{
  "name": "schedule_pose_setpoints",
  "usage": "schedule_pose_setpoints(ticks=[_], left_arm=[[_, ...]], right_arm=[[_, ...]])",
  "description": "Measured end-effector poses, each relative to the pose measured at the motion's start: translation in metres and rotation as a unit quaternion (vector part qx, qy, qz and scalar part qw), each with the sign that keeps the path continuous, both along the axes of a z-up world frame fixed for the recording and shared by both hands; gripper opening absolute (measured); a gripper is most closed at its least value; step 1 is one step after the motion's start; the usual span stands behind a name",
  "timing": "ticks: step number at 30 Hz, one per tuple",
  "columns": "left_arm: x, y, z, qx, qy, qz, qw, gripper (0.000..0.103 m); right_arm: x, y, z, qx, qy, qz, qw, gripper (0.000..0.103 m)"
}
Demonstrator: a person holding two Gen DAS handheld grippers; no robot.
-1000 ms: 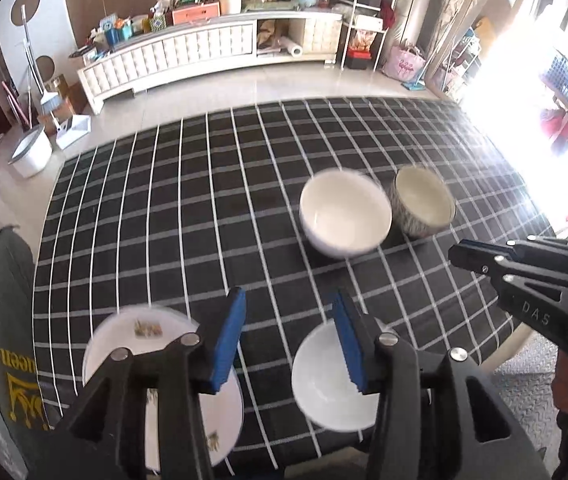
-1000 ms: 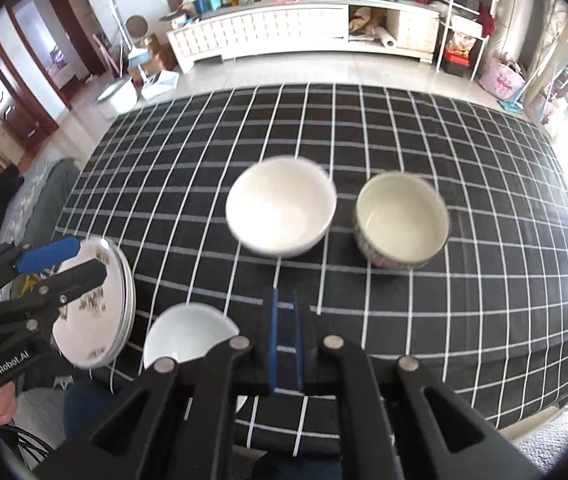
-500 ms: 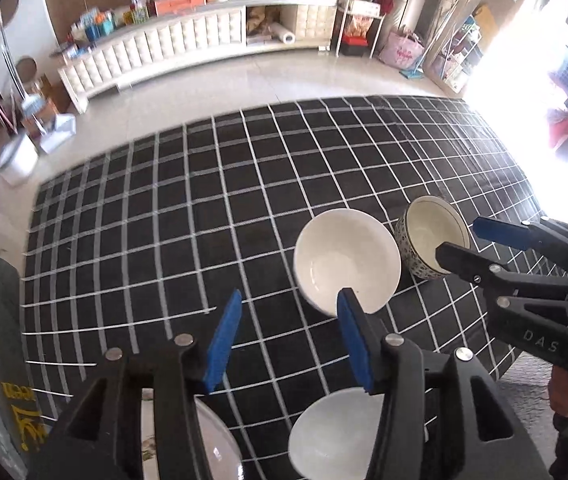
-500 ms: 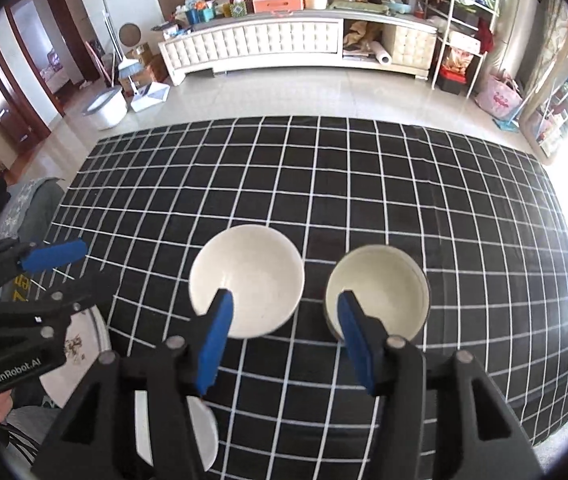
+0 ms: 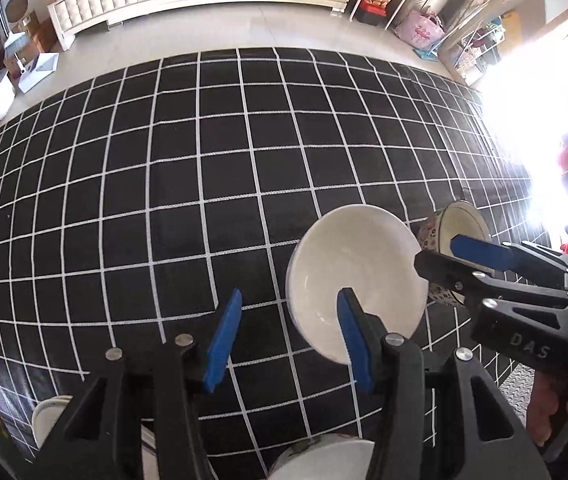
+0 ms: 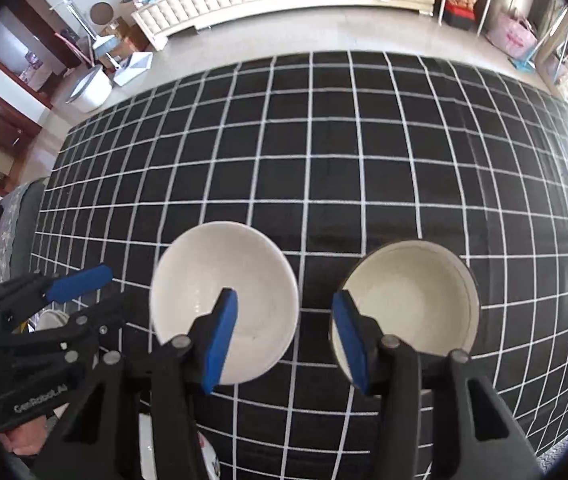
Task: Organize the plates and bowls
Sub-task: 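Grasp the cream bowl rim with both grippers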
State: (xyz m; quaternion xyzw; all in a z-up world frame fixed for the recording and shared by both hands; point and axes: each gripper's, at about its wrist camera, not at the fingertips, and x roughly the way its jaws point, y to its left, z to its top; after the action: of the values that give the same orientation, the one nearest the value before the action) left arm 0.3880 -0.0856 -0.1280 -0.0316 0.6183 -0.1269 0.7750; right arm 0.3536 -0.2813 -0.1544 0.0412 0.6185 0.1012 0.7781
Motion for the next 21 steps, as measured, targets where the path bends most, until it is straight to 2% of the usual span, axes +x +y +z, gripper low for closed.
schedule_pose_setpoints(ticks=[2, 5, 8, 10, 13, 21], left_arm=[[0.002, -0.001, -0.006, 0.007, 0.000, -0.006, 1.0000, 0.039], [0.004, -0.002, -0.013, 0.001, 0.009, -0.010, 0.9999, 0.034], [0.004, 0.000, -0.023, -0.007, 0.018, -0.011, 0.9998, 0.027], [0.004, 0.001, -0.027, -0.009, 0.019, -0.011, 0.9997, 0.027], [0.005, 0.002, -0.031, -0.011, 0.022, -0.010, 0.9997, 0.023], [0.003, 0.006, -0.043, -0.018, 0.027, -0.015, 0.9994, 0.013]], right_arm=[[0.000, 0.003, -0.003, 0.005, 0.003, 0.003, 1.000, 0.042], [0.000, 0.005, -0.005, 0.020, 0.008, 0.007, 1.000, 0.042], [0.000, 0.008, -0.007, -0.016, 0.003, 0.010, 1.000, 0.042], [-0.001, 0.009, -0.010, -0.020, 0.008, 0.010, 1.000, 0.042], [-0.003, 0.009, -0.016, -0.011, 0.024, 0.007, 1.000, 0.034], [-0.008, 0.000, -0.021, -0.034, 0.030, -0.002, 0.999, 0.015]])
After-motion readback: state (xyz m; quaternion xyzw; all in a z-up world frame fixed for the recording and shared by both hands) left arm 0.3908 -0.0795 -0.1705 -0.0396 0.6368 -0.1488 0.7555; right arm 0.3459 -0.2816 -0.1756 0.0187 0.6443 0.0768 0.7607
